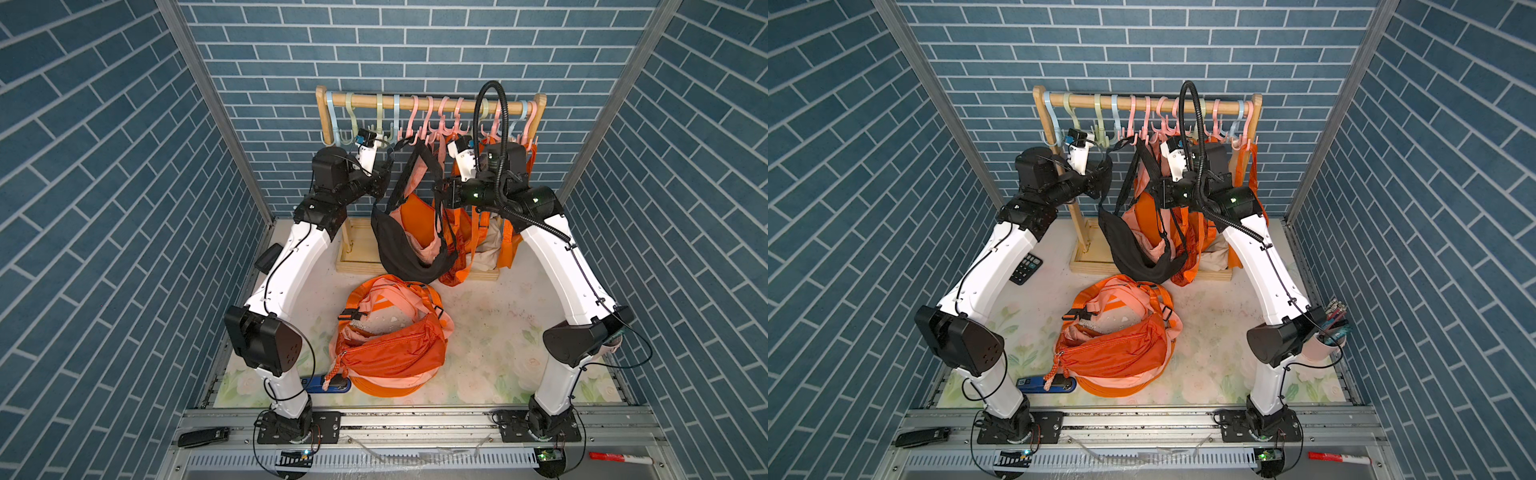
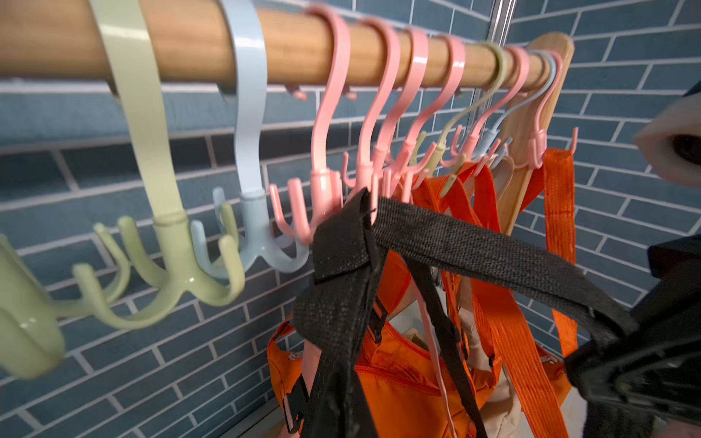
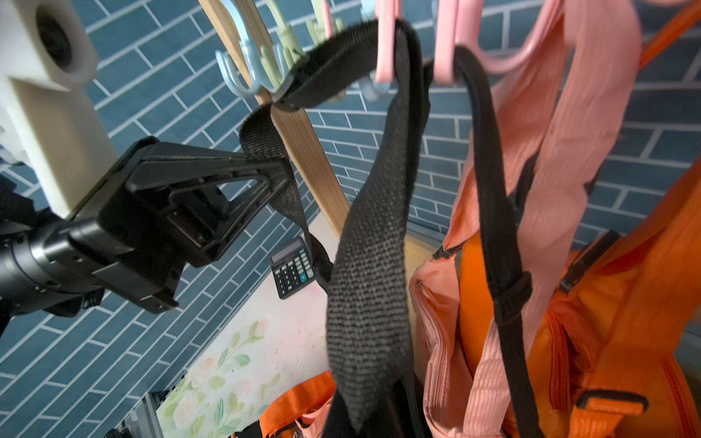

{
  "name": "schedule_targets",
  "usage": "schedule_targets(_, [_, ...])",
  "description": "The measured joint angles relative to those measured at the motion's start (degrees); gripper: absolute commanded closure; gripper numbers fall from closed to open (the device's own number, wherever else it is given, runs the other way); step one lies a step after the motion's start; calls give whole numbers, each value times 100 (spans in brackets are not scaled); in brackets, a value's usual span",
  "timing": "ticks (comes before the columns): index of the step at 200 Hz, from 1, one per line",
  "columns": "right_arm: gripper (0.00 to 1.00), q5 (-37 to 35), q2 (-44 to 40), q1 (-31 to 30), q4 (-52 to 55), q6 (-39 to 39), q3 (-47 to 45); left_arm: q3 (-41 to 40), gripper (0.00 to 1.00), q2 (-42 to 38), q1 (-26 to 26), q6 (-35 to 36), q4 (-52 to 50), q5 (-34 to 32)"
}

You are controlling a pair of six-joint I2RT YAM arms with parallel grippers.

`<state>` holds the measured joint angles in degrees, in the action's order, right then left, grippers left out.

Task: Take the bag off the hook
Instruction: Pick up the bag from the hook.

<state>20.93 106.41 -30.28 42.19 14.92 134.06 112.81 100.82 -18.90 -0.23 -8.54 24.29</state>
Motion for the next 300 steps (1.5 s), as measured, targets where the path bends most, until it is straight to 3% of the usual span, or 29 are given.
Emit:
schedule_targets(55, [100, -120, 570, 39, 227, 2, 1150, 533, 100, -127, 2, -9, -181, -103])
schedule_targets(162, [100, -201, 946, 743, 83, 374, 1709, 2435, 100, 588, 0, -116, -1204, -516])
schedule_targets(300, [100, 170, 953, 807, -964, 734, 1718, 2568, 100, 354, -26, -278, -1220, -675])
